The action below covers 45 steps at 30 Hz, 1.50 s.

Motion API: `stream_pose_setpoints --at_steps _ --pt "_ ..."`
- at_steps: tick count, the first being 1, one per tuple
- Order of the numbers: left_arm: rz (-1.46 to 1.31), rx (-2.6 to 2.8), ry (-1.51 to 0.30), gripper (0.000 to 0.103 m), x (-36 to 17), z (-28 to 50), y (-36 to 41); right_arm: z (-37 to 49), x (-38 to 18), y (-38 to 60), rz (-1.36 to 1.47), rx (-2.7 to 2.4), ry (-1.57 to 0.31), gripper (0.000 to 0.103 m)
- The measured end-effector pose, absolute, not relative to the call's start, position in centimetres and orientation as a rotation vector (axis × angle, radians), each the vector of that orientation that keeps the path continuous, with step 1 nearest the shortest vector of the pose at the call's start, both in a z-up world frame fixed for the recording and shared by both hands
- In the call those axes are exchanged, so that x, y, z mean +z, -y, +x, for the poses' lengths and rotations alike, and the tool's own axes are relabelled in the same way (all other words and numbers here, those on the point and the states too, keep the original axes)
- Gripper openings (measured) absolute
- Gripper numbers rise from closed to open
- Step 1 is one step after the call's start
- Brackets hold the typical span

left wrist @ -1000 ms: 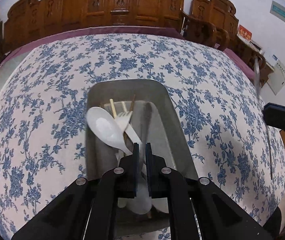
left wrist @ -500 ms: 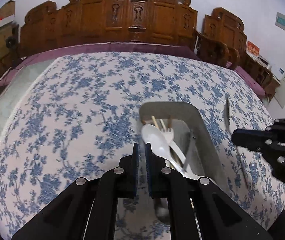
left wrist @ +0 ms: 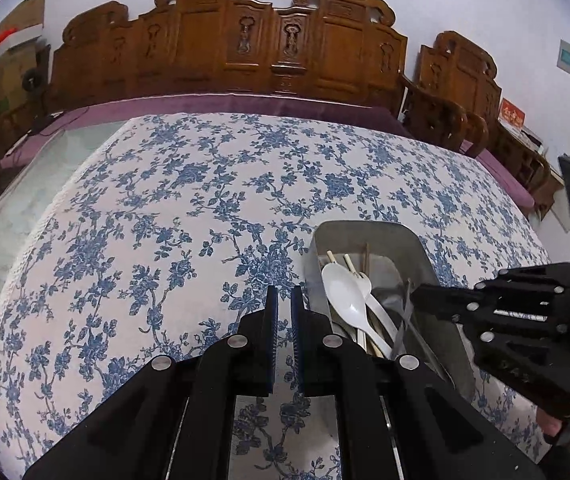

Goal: Organize utensils

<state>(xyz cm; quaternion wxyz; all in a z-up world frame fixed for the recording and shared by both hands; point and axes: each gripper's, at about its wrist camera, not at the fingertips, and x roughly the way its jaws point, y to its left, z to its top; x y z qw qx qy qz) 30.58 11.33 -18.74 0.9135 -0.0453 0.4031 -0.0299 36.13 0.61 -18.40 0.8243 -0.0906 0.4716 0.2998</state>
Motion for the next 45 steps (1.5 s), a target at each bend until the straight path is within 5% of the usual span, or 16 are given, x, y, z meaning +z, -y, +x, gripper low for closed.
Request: stream_pose_setpoints --at_steps 14,18,21,26,32,45 --pt "-0.076 -0.056 -0.818 0.006 -18.8 30.1 -10.2 35.7 -18.5 1.6 -0.127 0.61 -0.974 0.001" --pt "-0.062 -0.038 -0.807 0.032 -18.5 29.7 -9.6 34.7 -17.9 3.0 -0.081 0.601 -0.927 0.002" --pt "-0.053 -0.029 -0.801 0.04 -18.0 29.3 -9.2 34.0 -17.4 4.0 -0.062 0.585 -0.911 0.003" --pt "-0.03 -0.007 -0.776 0.076 -17.1 28.0 -8.4 32.3 -16.6 6.1 -0.039 0.528 -0.877 0.064" --pt "-0.003 0.011 -0.763 0.095 -16.0 26.1 -7.5 29.7 -15.5 8.8 -0.014 0.465 -0.835 0.099" --pt "0.039 -0.001 -0.757 0.096 -12.9 19.8 -4.0 21.5 -10.8 13.6 0.039 0.387 -0.759 0.101"
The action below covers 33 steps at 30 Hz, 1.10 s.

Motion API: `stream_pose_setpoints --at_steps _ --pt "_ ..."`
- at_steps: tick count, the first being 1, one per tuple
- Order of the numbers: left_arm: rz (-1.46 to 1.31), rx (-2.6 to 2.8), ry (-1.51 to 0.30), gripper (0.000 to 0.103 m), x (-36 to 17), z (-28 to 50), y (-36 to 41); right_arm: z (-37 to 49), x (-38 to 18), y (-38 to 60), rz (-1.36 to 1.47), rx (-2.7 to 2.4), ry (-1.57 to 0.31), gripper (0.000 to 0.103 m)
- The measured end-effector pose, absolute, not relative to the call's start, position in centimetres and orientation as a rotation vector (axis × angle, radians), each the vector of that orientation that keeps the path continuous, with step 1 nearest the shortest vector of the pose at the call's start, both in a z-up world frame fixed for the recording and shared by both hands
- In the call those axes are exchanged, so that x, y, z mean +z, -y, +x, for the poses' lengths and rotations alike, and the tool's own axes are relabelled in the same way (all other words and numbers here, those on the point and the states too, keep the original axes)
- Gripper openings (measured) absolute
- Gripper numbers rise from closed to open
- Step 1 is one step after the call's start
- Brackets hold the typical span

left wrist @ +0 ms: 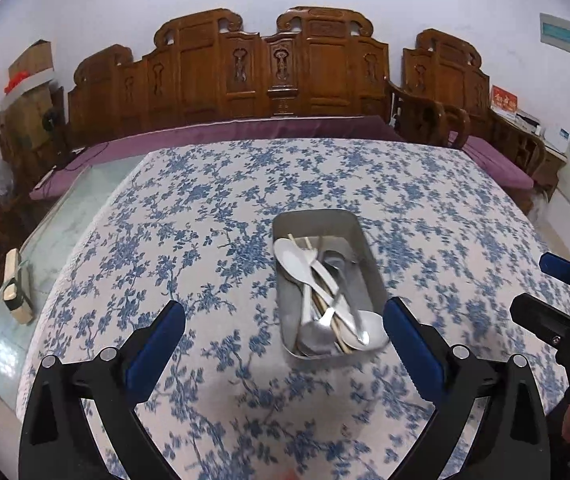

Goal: Organize utensils

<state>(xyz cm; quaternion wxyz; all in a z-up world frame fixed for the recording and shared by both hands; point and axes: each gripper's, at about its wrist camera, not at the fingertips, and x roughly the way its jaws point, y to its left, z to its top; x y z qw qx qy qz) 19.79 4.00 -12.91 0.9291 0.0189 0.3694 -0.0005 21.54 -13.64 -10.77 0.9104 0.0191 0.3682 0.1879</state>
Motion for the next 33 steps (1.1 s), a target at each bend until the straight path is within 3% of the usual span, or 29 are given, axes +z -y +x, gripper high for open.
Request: stream_pose_setpoints --at_steps 19,33 --pt "0.018 -0.042 -0.7 0.096 -8.5 13.0 -0.3 14.0 -6.0 18.4 0.066 0.299 -0.665 0.101" --pt "0.026 -0.054 -0.553 0.096 -1.1 9.8 1.4 10.5 1.6 19.8 0.066 0.269 -0.489 0.101"
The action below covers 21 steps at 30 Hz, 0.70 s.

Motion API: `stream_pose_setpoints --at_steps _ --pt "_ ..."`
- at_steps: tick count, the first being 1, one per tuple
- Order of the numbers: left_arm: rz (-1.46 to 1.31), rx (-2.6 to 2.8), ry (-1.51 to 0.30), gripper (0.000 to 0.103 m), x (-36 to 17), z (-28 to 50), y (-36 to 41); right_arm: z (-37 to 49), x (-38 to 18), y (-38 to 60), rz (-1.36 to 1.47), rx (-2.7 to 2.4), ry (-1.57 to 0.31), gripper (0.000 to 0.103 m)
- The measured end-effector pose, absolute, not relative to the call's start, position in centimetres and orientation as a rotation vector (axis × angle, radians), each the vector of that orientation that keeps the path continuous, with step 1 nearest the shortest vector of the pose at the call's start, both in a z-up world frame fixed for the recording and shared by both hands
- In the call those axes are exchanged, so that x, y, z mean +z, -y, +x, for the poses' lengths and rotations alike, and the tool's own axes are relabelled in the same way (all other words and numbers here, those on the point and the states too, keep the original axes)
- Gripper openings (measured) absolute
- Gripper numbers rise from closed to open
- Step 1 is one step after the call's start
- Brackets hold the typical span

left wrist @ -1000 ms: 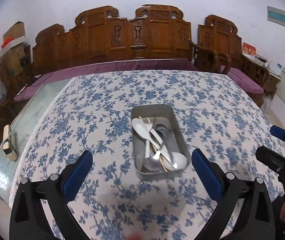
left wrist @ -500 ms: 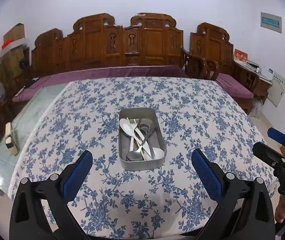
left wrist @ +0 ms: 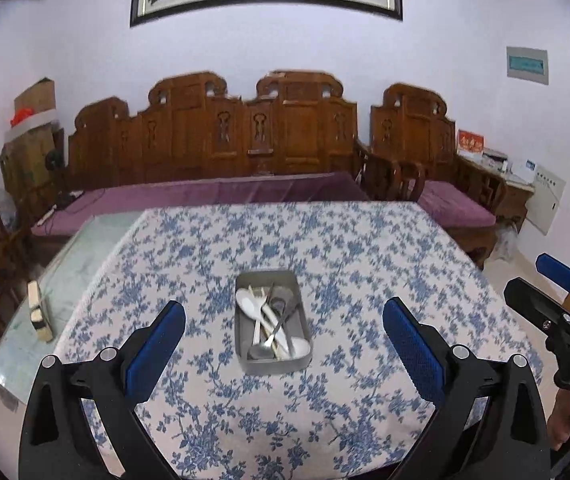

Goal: Organize utensils

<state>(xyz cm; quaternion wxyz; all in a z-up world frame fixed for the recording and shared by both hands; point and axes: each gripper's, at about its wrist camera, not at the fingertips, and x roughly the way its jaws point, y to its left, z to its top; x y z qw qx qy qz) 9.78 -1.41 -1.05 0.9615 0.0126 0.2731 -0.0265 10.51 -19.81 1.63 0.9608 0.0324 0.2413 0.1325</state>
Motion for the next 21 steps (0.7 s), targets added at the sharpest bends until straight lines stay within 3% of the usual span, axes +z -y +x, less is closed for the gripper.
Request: stream_pose_setpoints --at_steps 10,21 --pt "0.034 -0.046 -0.408 0.096 4.4 6.6 2.3 7.7 6.8 20.2 0.064 0.257 -0.364 0.101" --pt "0.036 -0.038 -0.358 0.096 6.0 4.4 2.1 5.5 9.3 20.4 0.063 0.244 -0.299 0.1"
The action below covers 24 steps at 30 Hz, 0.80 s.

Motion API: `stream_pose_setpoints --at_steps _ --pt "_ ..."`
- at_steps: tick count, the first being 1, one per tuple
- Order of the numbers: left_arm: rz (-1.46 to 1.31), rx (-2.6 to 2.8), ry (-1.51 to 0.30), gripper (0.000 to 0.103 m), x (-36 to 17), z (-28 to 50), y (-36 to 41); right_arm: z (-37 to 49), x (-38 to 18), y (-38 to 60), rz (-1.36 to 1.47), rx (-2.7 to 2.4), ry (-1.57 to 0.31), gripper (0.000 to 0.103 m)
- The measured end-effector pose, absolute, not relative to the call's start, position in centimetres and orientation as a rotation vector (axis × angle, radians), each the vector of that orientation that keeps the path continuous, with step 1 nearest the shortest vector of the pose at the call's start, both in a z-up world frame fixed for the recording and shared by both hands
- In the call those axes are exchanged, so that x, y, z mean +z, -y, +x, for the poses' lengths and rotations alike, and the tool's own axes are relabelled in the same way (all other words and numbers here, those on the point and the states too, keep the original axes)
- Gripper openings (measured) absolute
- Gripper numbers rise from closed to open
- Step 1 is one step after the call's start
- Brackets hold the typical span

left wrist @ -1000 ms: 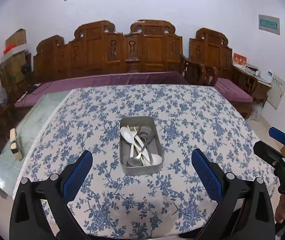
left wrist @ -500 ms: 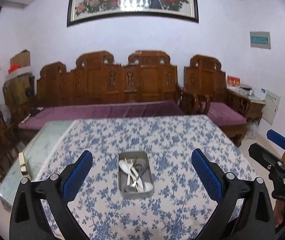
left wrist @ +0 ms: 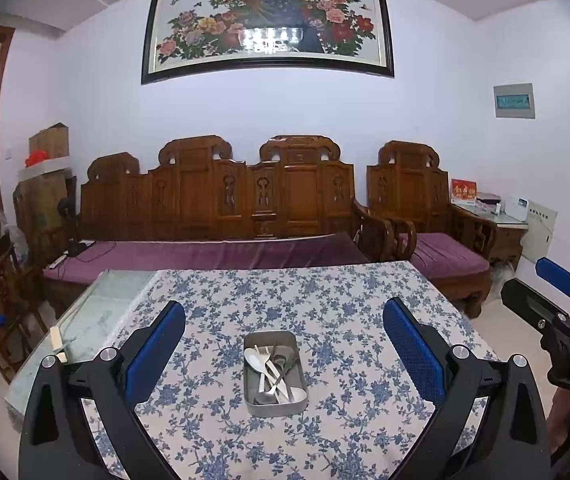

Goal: Organize utensils

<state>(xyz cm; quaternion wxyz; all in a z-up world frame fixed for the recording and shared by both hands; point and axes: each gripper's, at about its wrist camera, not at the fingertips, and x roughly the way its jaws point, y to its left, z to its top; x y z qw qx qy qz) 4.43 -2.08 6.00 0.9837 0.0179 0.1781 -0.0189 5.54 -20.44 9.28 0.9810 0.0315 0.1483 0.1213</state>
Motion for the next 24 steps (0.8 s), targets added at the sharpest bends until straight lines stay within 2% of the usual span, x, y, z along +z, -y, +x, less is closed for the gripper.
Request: stream_pose_setpoints --at_steps 24 --pt "0.025 -0.033 -0.367 0.096 5.4 4.4 1.9 6.5 8.1 19.9 0.063 0.225 -0.33 0.1"
